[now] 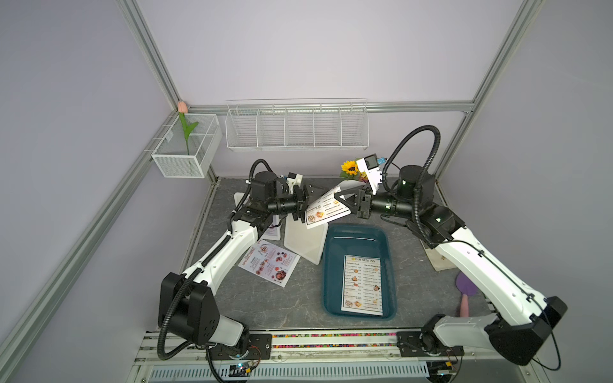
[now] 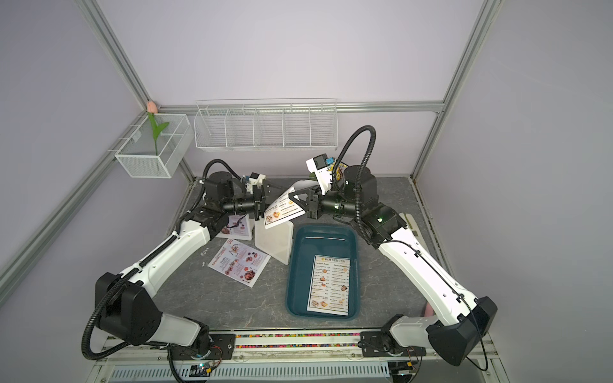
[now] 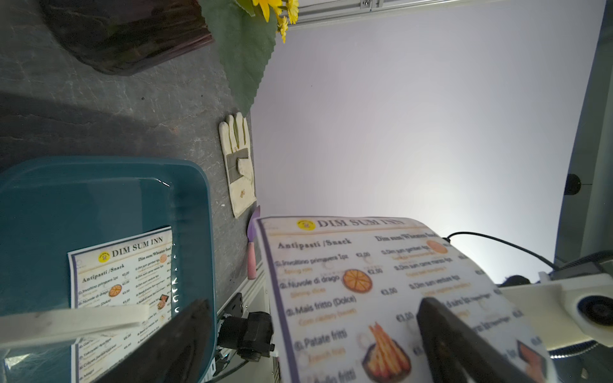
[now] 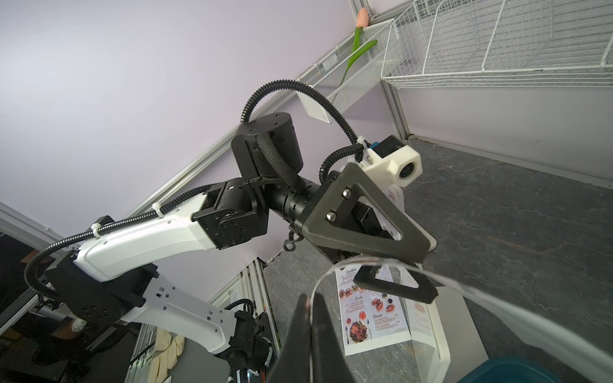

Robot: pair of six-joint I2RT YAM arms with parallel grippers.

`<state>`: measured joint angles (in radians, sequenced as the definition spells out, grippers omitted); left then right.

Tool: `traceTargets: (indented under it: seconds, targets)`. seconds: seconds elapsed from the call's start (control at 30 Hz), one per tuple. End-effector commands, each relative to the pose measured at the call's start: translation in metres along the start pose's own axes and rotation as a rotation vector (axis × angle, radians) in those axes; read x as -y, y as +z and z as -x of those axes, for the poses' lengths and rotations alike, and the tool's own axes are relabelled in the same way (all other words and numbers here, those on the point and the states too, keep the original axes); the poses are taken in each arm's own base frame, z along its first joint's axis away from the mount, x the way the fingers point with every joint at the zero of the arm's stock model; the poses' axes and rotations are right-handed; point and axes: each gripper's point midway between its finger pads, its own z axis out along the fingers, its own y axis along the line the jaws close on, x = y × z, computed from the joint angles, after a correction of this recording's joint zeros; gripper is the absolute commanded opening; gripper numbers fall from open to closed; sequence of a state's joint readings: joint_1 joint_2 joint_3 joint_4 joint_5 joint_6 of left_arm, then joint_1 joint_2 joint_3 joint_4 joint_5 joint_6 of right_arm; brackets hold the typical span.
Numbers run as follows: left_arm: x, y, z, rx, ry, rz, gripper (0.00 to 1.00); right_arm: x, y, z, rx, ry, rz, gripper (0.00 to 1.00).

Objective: Replace the menus in the menu holders
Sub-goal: Pick up the menu from the storage box.

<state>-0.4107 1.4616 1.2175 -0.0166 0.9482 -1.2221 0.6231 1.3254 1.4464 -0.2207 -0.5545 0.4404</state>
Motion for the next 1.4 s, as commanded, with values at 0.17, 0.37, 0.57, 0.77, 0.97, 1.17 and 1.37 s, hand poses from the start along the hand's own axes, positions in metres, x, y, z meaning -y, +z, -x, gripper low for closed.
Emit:
traceTargets:
  seconds: [0.17, 0.37, 0.57, 0.77, 0.97, 1.17, 1.37]
  targets:
    - [0.030, -0.003, 0.001, -0.022, 0.001, -0.092, 0.99, -0.006, 0.012, 0.012, 0.019, -0.038, 0.080, 0.07]
    - [0.029, -0.011, 0.008, 0.025, -0.003, -0.085, 0.99, -0.003, 0.013, 0.002, -0.001, -0.007, 0.091, 0.07]
    - [0.035, -0.022, 0.018, 0.094, 0.042, -0.074, 0.99, 0.006, 0.007, -0.020, -0.031, 0.052, 0.054, 0.07]
    - [0.048, -0.030, 0.018, 0.125, 0.101, -0.084, 1.00, 0.028, 0.003, -0.046, -0.102, 0.158, -0.036, 0.07]
    - [0.048, -0.041, 0.021, 0.201, 0.153, -0.050, 0.99, 0.055, -0.011, -0.048, -0.086, 0.257, -0.120, 0.07]
    - [0.053, -0.046, 0.017, 0.218, 0.191, -0.046, 0.98, 0.069, -0.013, -0.043, -0.043, 0.298, -0.143, 0.07]
    - [0.049, -0.052, 0.015, 0.239, 0.248, 0.015, 0.87, 0.067, -0.010, -0.043, -0.051, 0.292, -0.113, 0.07]
